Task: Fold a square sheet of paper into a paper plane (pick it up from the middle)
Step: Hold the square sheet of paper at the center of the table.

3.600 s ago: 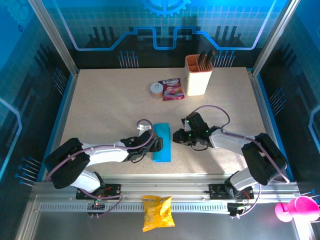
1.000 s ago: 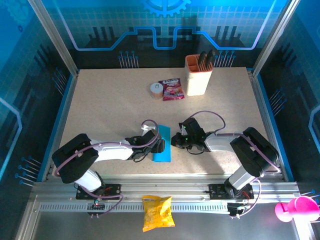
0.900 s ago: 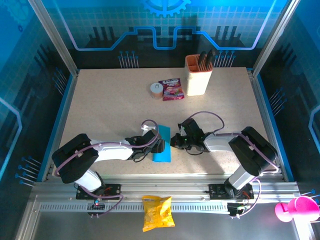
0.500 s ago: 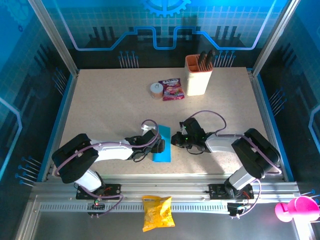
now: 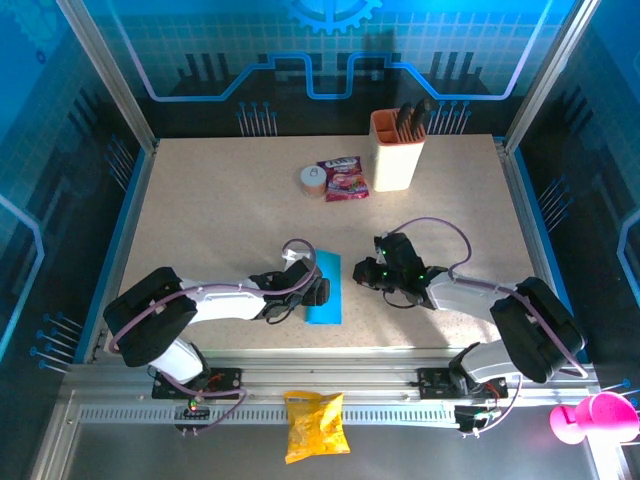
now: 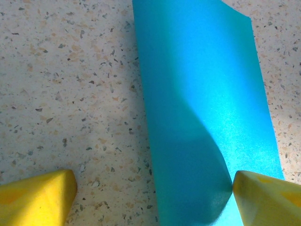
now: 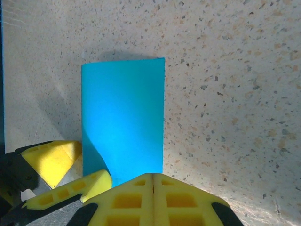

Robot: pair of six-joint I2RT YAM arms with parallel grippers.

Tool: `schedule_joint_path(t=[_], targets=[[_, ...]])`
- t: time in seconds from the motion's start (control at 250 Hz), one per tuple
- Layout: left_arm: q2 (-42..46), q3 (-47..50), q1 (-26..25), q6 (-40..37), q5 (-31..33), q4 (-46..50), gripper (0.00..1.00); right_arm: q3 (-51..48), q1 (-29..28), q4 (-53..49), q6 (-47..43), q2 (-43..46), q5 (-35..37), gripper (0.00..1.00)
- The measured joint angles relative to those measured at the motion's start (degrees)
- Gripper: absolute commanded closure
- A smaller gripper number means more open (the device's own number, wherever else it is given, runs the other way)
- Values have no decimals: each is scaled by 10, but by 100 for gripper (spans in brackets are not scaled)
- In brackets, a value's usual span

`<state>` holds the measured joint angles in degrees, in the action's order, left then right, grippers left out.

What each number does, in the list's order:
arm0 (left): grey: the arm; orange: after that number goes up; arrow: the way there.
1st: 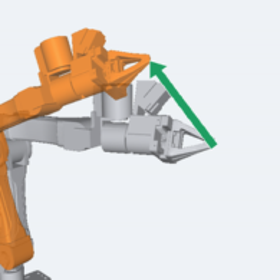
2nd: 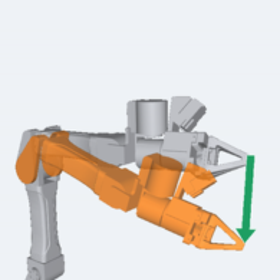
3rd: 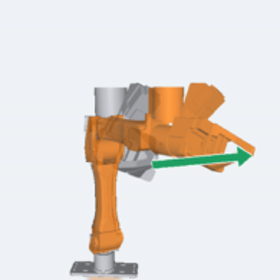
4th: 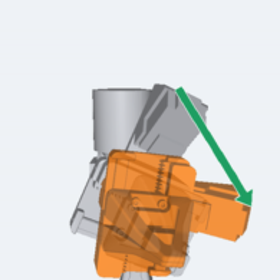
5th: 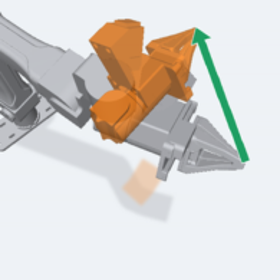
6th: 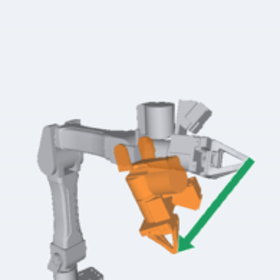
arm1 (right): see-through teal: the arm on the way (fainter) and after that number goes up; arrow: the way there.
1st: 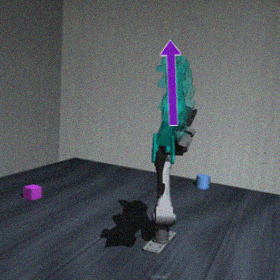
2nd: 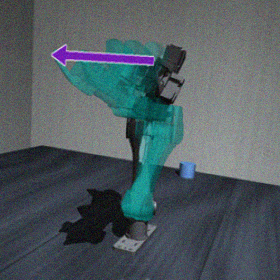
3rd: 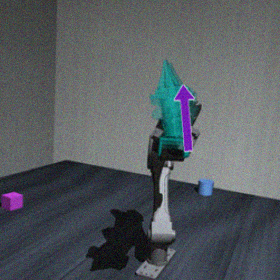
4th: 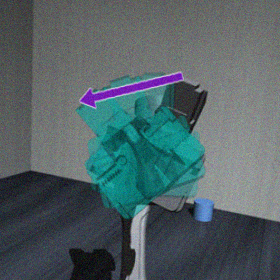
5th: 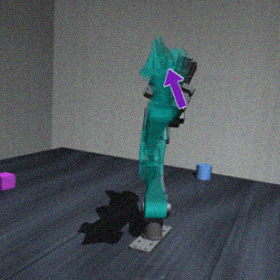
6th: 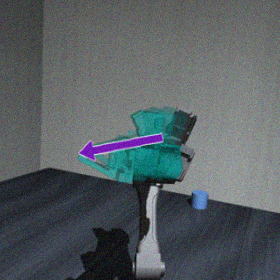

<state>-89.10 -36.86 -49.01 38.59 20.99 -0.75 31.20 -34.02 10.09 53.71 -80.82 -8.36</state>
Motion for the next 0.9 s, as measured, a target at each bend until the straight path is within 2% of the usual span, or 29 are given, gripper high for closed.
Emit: schedule_joint_path(t=[0.368,0.899], targets=[[2,4,3,0,-3,-7,12,27,-54,30,-1,-87,-18,100],[10,16,10,0,-15,-22,12,57,-76,77,12,-167,-28,100]])
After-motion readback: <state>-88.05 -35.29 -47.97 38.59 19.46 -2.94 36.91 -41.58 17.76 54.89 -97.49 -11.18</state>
